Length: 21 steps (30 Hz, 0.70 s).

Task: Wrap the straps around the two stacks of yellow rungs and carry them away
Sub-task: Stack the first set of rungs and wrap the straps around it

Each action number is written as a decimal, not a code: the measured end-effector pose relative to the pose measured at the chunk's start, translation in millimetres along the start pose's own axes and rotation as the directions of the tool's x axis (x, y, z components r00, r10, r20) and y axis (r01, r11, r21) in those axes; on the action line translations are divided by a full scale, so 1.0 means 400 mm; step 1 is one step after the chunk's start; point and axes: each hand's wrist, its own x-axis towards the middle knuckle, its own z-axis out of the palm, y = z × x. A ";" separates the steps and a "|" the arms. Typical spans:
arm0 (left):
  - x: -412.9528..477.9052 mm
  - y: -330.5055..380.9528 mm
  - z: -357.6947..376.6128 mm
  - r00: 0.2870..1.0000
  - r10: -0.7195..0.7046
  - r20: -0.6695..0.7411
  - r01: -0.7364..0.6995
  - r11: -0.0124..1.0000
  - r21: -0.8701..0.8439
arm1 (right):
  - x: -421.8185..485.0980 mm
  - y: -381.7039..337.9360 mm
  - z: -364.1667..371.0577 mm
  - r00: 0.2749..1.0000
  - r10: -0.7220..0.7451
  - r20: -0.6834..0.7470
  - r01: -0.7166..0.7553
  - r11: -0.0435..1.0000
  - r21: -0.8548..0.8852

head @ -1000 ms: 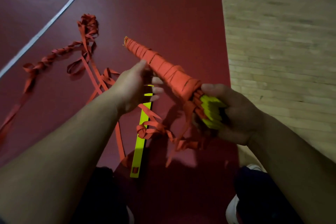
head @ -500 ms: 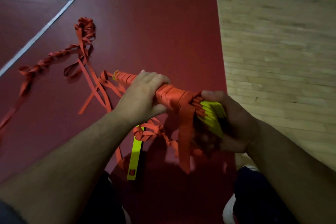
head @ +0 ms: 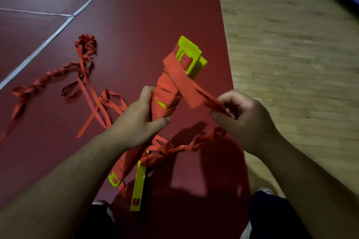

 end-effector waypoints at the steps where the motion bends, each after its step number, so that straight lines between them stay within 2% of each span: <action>1: 0.002 0.005 -0.001 1.000 -0.013 0.003 0.013 1.000 -0.019 | 0.000 -0.001 0.004 0.999 -0.038 -0.036 0.036 0.998 -0.050; 4: 0.001 0.019 0.001 1.000 -0.016 0.009 0.017 0.996 -0.082 | 0.000 0.002 0.017 0.992 -0.103 -0.069 0.089 0.980 -0.177; 9: 0.005 0.019 -0.018 0.998 -0.061 0.027 0.065 0.976 -0.206 | 0.007 -0.001 0.018 0.999 -0.016 -0.029 0.016 1.000 0.001; 12: 0.005 0.016 -0.027 0.989 -0.112 0.094 0.136 0.940 -0.314 | 0.016 0.005 0.009 0.999 0.008 -0.040 -0.007 0.999 0.032; 16: 0.004 0.034 -0.030 0.978 -0.099 0.183 0.170 0.889 -0.426 | 0.035 0.014 0.016 0.993 0.058 -0.106 -0.053 0.997 0.054; 19: 0.009 0.049 -0.034 0.973 -0.059 0.223 0.180 0.797 -0.577 | 0.046 0.014 0.025 0.980 0.178 -0.088 -0.150 0.954 0.259; 21: 0.013 0.056 -0.030 0.963 -0.038 0.267 0.217 0.698 -0.682 | 0.051 0.009 0.026 0.979 0.194 -0.066 -0.167 0.943 0.286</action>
